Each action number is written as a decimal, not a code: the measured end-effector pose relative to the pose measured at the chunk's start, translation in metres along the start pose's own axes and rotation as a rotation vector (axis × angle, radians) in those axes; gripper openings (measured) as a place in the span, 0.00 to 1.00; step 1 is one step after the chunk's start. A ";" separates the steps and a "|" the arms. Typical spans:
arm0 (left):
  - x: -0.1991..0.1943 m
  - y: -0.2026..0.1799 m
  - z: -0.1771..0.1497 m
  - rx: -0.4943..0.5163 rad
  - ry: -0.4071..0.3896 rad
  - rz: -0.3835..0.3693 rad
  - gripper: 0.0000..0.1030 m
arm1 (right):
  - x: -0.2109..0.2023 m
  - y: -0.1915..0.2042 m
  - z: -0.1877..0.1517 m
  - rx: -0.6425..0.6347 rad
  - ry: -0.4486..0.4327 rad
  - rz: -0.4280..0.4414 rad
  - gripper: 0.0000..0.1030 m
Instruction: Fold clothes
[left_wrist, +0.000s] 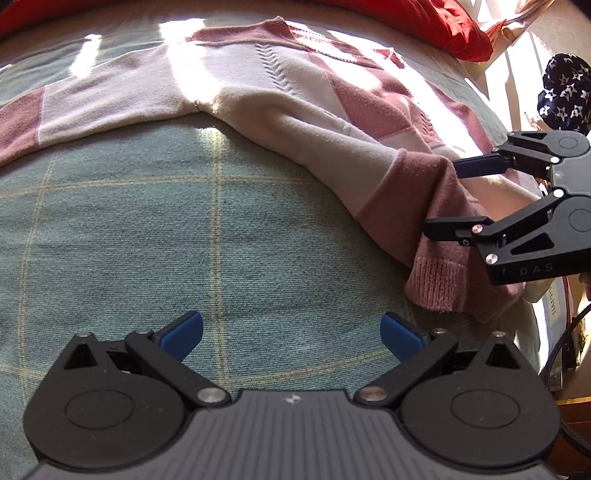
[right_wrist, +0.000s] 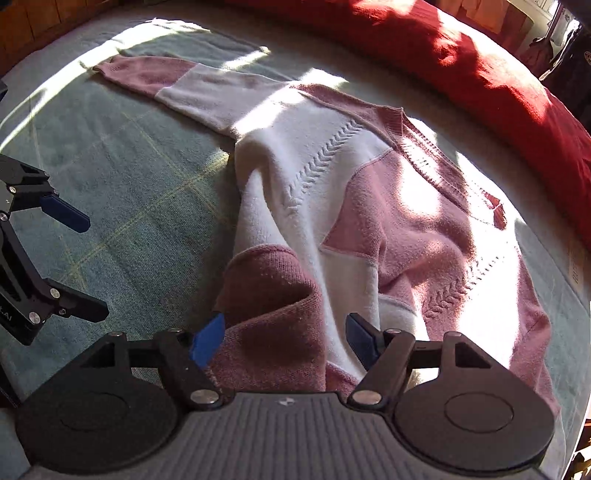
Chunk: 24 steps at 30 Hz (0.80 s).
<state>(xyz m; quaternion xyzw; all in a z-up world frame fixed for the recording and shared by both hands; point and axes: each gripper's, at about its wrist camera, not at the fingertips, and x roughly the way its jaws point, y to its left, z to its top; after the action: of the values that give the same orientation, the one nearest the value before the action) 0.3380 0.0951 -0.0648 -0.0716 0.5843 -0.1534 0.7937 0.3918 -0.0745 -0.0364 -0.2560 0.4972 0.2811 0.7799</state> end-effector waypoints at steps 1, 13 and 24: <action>0.000 -0.002 0.000 0.010 0.000 -0.005 0.99 | 0.004 -0.002 -0.001 -0.013 0.004 -0.029 0.74; 0.013 -0.033 0.009 0.065 -0.025 -0.110 0.99 | 0.018 -0.080 -0.021 0.020 0.042 -0.140 0.86; 0.037 -0.057 0.032 0.036 -0.035 -0.225 0.99 | 0.000 -0.112 -0.039 0.076 0.036 -0.227 0.87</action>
<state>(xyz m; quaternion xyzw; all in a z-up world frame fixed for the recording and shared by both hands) 0.3694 0.0270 -0.0720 -0.1253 0.5558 -0.2505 0.7827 0.4446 -0.1805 -0.0380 -0.2858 0.4892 0.1675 0.8068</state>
